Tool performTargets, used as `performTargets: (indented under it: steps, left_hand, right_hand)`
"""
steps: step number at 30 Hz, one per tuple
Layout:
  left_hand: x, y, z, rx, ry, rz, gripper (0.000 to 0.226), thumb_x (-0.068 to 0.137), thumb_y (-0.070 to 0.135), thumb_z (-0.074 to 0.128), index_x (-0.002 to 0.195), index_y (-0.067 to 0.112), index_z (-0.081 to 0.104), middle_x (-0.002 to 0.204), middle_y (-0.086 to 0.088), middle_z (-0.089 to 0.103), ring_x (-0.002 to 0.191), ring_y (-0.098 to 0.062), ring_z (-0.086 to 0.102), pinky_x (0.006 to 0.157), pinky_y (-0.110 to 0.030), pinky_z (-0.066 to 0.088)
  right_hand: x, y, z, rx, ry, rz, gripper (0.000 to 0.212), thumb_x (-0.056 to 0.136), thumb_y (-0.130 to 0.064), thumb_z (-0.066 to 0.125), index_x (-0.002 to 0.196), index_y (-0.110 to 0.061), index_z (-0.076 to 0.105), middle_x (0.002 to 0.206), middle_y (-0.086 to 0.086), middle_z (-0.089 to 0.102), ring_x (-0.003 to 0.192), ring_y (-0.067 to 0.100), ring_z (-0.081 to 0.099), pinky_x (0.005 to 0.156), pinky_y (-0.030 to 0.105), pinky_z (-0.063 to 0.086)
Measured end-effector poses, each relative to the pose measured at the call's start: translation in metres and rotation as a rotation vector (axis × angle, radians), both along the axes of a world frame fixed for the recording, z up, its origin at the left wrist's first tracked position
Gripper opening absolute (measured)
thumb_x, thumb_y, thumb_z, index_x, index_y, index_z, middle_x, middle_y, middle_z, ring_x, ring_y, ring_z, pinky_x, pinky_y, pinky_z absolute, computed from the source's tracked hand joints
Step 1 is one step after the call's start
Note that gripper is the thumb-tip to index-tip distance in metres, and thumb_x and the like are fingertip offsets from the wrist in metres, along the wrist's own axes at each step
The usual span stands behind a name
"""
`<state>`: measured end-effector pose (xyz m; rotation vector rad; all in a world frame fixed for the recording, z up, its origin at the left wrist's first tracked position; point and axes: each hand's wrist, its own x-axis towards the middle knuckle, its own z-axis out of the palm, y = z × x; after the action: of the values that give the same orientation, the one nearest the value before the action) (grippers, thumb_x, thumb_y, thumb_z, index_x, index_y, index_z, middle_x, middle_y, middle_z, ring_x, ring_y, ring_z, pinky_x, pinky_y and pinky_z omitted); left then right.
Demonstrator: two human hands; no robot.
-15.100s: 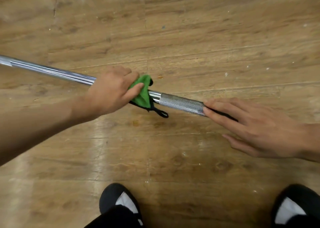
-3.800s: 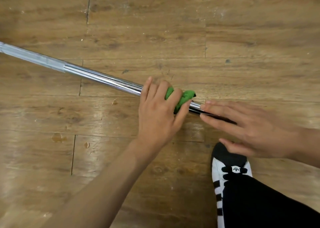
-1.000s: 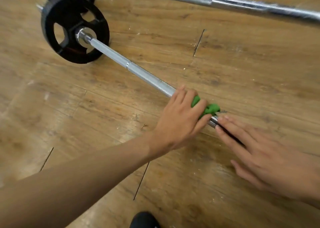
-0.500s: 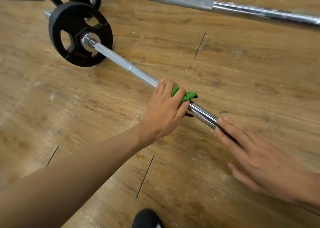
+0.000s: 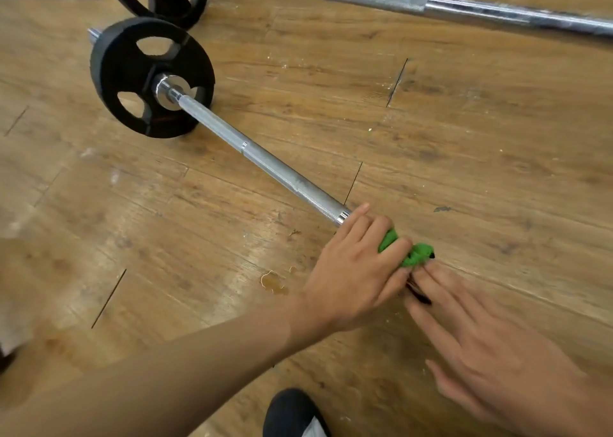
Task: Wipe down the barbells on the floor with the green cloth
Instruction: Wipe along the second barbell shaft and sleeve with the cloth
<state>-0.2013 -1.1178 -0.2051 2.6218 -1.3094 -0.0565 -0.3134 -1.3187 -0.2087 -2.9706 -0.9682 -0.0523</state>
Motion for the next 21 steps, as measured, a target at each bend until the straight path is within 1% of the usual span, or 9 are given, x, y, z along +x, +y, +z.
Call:
performTargets:
  steps: [3, 5, 8, 9, 11, 14, 17, 19, 21]
  left_hand:
    - [0.005, 0.02, 0.002, 0.056, -0.058, -0.06, 0.04, 0.106, 0.039, 0.043, 0.12, 0.009, 0.064, 0.111, -0.013, 0.058, 0.108, -0.032, 0.055, 0.126, -0.047, 0.024]
    - [0.011, 0.032, 0.002, 0.067, -0.082, -0.055, 0.038, 0.105, 0.04, 0.045, 0.115, 0.009, 0.065, 0.108, -0.012, 0.057, 0.105, -0.031, 0.055, 0.126, -0.046, 0.024]
    - [0.023, 0.052, 0.001, 0.065, -0.097, 0.03, 0.039, 0.104, 0.041, 0.045, 0.106, 0.008, 0.067, 0.104, -0.012, 0.059, 0.102, -0.031, 0.058, 0.125, -0.047, 0.023]
    - [0.029, 0.062, 0.002, 0.078, -0.1, 0.063, 0.041, 0.103, 0.042, 0.043, 0.105, 0.008, 0.067, 0.104, -0.012, 0.059, 0.103, -0.031, 0.059, 0.124, -0.047, 0.022]
    - [0.043, 0.081, 0.006, 0.135, -0.107, 0.103, 0.044, 0.103, 0.043, 0.04, 0.103, 0.007, 0.066, 0.105, -0.013, 0.06, 0.106, -0.032, 0.06, 0.125, -0.047, 0.02]
    - [0.063, 0.099, 0.009, 0.167, -0.103, 0.19, 0.044, 0.105, 0.042, 0.036, 0.099, 0.008, 0.063, 0.104, -0.013, 0.06, 0.105, -0.032, 0.06, 0.125, -0.048, 0.018]
    - [0.073, 0.103, 0.011, 0.136, -0.064, 0.324, 0.04, 0.105, 0.039, 0.036, 0.098, 0.009, 0.062, 0.103, -0.01, 0.057, 0.106, -0.031, 0.056, 0.127, -0.05, 0.02]
    - [0.06, 0.094, 0.011, 0.094, -0.032, 0.368, 0.039, 0.104, 0.036, 0.038, 0.099, 0.007, 0.063, 0.103, -0.011, 0.055, 0.107, -0.032, 0.053, 0.124, -0.054, 0.025]
    - [0.032, 0.075, 0.008, 0.048, -0.019, 0.335, 0.038, 0.105, 0.035, 0.04, 0.101, 0.006, 0.064, 0.105, -0.014, 0.056, 0.108, -0.034, 0.052, 0.12, -0.055, 0.029]
  right_hand:
    - [-0.008, 0.007, -0.002, -0.014, -0.015, 0.049, 0.081, 0.089, -0.044, 0.045, 0.15, 0.01, 0.042, 0.16, 0.035, 0.031, 0.151, 0.045, 0.026, 0.126, 0.052, 0.009]
    - [-0.011, 0.008, -0.007, -0.001, -0.044, 0.06, 0.073, 0.093, -0.035, 0.042, 0.152, 0.009, 0.039, 0.164, 0.031, 0.025, 0.154, 0.042, 0.023, 0.126, 0.051, 0.011]
    - [-0.013, 0.004, -0.013, 0.034, -0.08, 0.107, 0.054, 0.105, -0.009, 0.021, 0.155, 0.004, 0.037, 0.167, 0.023, 0.027, 0.155, 0.038, 0.025, 0.124, 0.049, 0.017]
    - [-0.013, 0.004, -0.013, 0.041, -0.08, 0.12, 0.055, 0.106, -0.005, 0.013, 0.155, 0.002, 0.038, 0.167, 0.02, 0.029, 0.154, 0.038, 0.028, 0.122, 0.049, 0.018]
    - [-0.015, 0.007, -0.011, 0.053, -0.083, 0.124, 0.057, 0.106, -0.004, 0.009, 0.154, 0.001, 0.039, 0.166, 0.018, 0.031, 0.151, 0.041, 0.033, 0.12, 0.048, 0.019]
    - [-0.02, 0.011, -0.012, 0.058, -0.122, 0.127, 0.056, 0.105, -0.004, 0.012, 0.153, 0.001, 0.04, 0.166, 0.018, 0.032, 0.149, 0.041, 0.037, 0.121, 0.05, 0.02]
    - [-0.022, 0.012, -0.012, 0.069, -0.122, 0.142, 0.058, 0.098, -0.005, 0.03, 0.154, 0.002, 0.041, 0.168, 0.018, 0.028, 0.152, 0.041, 0.031, 0.122, 0.051, 0.018]
    - [-0.021, 0.013, -0.012, 0.076, -0.107, 0.151, 0.061, 0.095, -0.007, 0.034, 0.155, 0.0, 0.041, 0.168, 0.018, 0.027, 0.154, 0.04, 0.029, 0.122, 0.051, 0.019]
    - [-0.02, 0.012, -0.011, 0.083, -0.085, 0.156, 0.063, 0.093, -0.007, 0.033, 0.155, 0.0, 0.042, 0.169, 0.017, 0.026, 0.154, 0.04, 0.029, 0.12, 0.051, 0.022]
